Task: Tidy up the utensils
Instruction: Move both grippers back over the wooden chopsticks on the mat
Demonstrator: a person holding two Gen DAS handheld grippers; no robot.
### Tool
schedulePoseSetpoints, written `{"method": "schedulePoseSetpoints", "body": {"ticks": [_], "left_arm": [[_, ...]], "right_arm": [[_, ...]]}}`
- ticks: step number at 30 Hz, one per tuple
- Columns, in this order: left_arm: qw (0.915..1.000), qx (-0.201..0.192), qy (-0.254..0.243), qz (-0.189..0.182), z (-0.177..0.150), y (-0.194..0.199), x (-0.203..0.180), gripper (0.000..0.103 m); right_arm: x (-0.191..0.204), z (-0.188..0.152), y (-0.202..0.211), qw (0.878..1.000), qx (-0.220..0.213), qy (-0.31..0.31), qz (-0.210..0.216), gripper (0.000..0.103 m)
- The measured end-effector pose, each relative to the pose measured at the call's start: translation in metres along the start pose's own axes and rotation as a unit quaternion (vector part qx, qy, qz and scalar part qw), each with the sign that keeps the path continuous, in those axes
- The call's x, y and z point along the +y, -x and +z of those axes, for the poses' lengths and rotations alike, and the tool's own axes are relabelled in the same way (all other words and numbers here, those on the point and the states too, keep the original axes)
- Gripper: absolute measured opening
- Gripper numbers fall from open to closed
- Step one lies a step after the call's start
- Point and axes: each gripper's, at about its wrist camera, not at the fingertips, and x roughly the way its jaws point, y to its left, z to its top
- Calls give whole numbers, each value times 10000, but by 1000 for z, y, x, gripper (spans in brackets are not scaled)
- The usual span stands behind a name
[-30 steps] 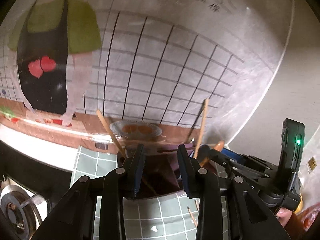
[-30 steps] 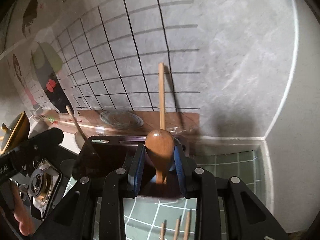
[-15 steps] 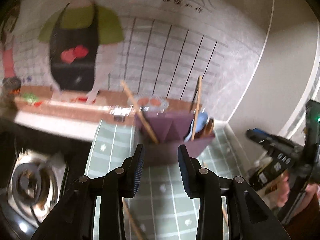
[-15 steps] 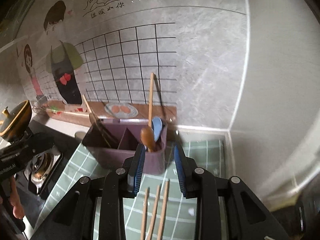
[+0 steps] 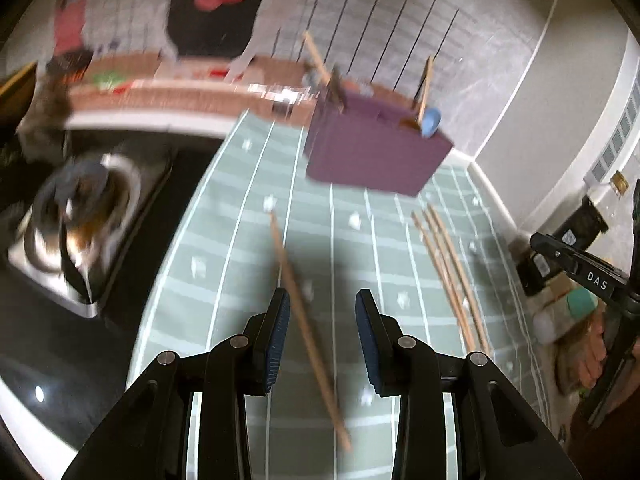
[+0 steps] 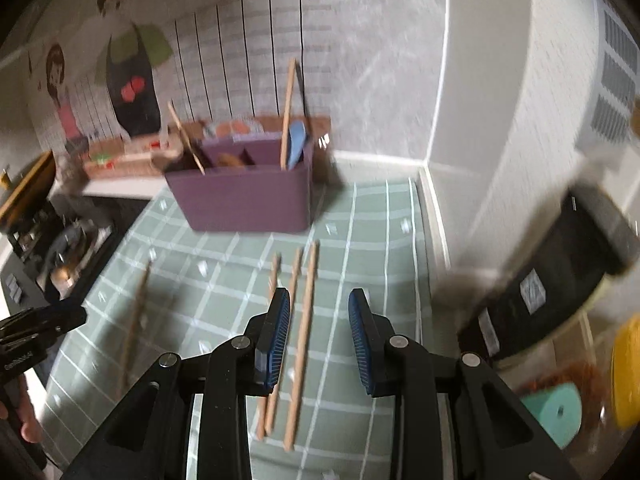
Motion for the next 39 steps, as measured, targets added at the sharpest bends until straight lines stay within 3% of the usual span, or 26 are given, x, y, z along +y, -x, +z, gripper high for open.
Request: {"method": "schedulePoseSetpoints", "body": {"ticks": [5,16,20,29,39], "left_arm": [[9992,342,126,-141,-36,1,2,35],[9984,550,105,24,-85,5,-5,35],[9991,397,45,168,-91,10,-12,35],[9991,294,-23,290,-98,11,-18,35],[9990,178,85,403,-104,16,-19,35]], "right_arm": [[1,-25,-2,9995,271,-91,-153,30],[-1,-92,11,9980,446,-125,441,29],[-2,-108,4,9966,597,-17,573,24],[12,-114,-19,9945,792,223,649,19],[27,-115,-31,9937,803,674,385,13]]}}
